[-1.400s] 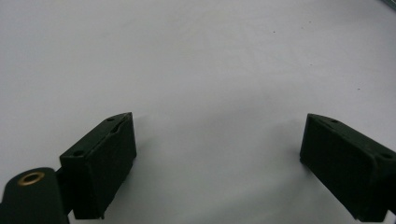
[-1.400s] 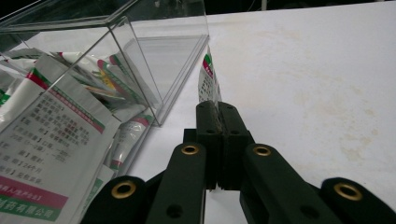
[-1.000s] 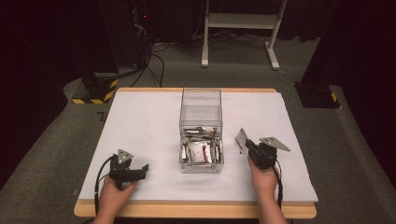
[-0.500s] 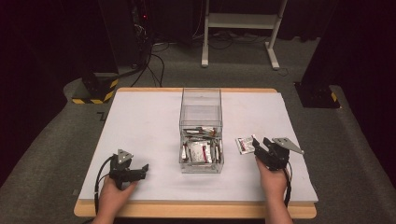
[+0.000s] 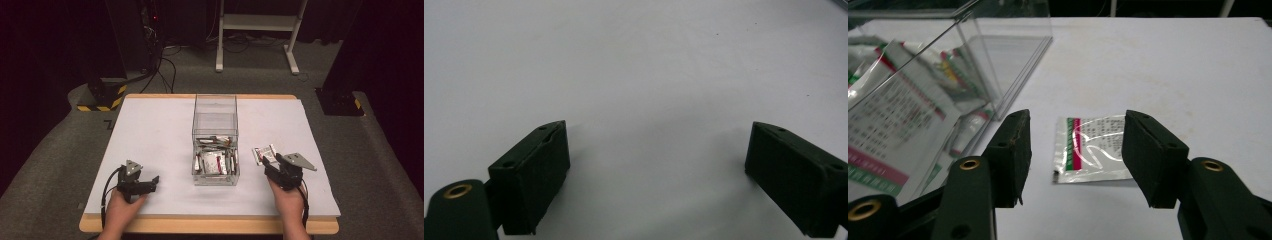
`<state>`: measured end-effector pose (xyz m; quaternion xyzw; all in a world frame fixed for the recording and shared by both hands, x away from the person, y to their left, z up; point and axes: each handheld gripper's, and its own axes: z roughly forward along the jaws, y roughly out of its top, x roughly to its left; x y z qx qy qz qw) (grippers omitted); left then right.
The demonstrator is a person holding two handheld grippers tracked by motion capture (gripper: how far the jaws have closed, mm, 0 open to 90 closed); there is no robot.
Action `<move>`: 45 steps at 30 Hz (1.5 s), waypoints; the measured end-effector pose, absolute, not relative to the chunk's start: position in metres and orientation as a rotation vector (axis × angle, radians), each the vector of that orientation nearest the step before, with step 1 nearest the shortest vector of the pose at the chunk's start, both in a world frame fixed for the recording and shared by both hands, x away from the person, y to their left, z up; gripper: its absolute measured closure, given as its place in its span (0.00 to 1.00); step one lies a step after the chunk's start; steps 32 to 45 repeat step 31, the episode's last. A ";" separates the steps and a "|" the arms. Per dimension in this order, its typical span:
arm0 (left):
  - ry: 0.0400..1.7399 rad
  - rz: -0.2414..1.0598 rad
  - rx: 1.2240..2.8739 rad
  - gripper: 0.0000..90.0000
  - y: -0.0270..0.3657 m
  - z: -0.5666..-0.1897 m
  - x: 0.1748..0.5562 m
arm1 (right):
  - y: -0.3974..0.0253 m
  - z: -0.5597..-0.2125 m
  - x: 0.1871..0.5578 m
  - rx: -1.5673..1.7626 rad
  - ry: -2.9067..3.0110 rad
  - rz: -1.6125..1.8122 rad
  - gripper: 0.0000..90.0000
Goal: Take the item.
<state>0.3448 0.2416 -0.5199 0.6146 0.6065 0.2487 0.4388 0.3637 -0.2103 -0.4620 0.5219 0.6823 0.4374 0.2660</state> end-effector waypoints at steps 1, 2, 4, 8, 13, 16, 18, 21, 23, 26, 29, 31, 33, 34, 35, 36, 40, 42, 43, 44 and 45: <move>1.507 0.618 1.528 0.12 0.242 -0.520 0.345 | -0.208 -0.464 0.363 1.400 1.861 1.179 0.50; 1.507 0.618 1.527 0.12 0.242 -0.520 0.345 | -0.205 -0.466 0.362 1.393 1.879 1.173 0.50; 1.507 0.617 1.528 0.12 0.242 -0.520 0.345 | -0.198 -0.470 0.361 1.381 1.923 1.160 0.49; 1.507 0.617 1.527 0.12 0.242 -0.520 0.345 | -0.184 -0.480 0.359 1.347 1.996 1.122 0.47; 1.507 0.617 1.529 0.12 0.242 -0.520 0.345 | -0.168 -0.491 0.358 1.327 2.088 1.071 0.45; 1.507 0.617 1.529 0.12 0.242 -0.520 0.345 | -0.159 -0.497 0.357 1.315 2.139 1.036 0.44; 1.507 0.617 1.527 0.12 0.242 -0.520 0.345 | -0.155 -0.500 0.357 1.318 2.159 1.017 0.43; 1.507 0.617 1.529 0.12 0.242 -0.520 0.345 | -0.150 -0.504 0.358 1.311 2.185 0.973 0.42; 1.507 0.617 1.530 0.12 0.242 -0.520 0.345 | -0.148 -0.504 0.359 1.300 2.197 0.946 0.41; 1.506 0.618 1.530 0.12 0.242 -0.520 0.345 | -0.148 -0.504 0.359 1.304 2.199 0.951 0.41; 1.506 0.618 1.530 0.12 0.242 -0.520 0.345 | -0.148 -0.504 0.359 1.301 2.200 0.946 0.41; 1.506 0.618 1.530 0.12 0.242 -0.520 0.345 | -0.147 -0.504 0.359 1.298 2.198 0.944 0.41; 1.506 0.618 1.530 0.12 0.242 -0.520 0.345 | -0.147 -0.504 0.359 1.298 2.198 0.944 0.41; 1.506 0.618 1.530 0.12 0.242 -0.520 0.345 | -0.147 -0.504 0.359 1.298 2.198 0.944 0.41; 1.506 0.618 1.530 0.12 0.242 -0.520 0.345 | -0.147 -0.504 0.359 1.298 2.198 0.944 0.41; 1.506 0.618 1.530 0.12 0.242 -0.520 0.345 | -0.147 -0.504 0.359 1.298 2.198 0.944 0.41; 1.506 0.618 1.530 0.12 0.242 -0.520 0.345 | -0.147 -0.504 0.359 1.298 2.198 0.944 0.41; 1.506 0.618 1.530 0.12 0.242 -0.520 0.345 | -0.147 -0.504 0.359 1.298 2.198 0.944 0.41; 1.506 0.618 1.530 0.12 0.242 -0.520 0.345 | -0.147 -0.504 0.359 1.298 2.198 0.944 0.41; 1.506 0.618 1.530 0.12 0.242 -0.520 0.345 | -0.147 -0.504 0.359 1.298 2.198 0.944 0.41; 1.506 0.618 1.530 0.12 0.242 -0.520 0.345 | -0.147 -0.504 0.359 1.298 2.198 0.944 0.41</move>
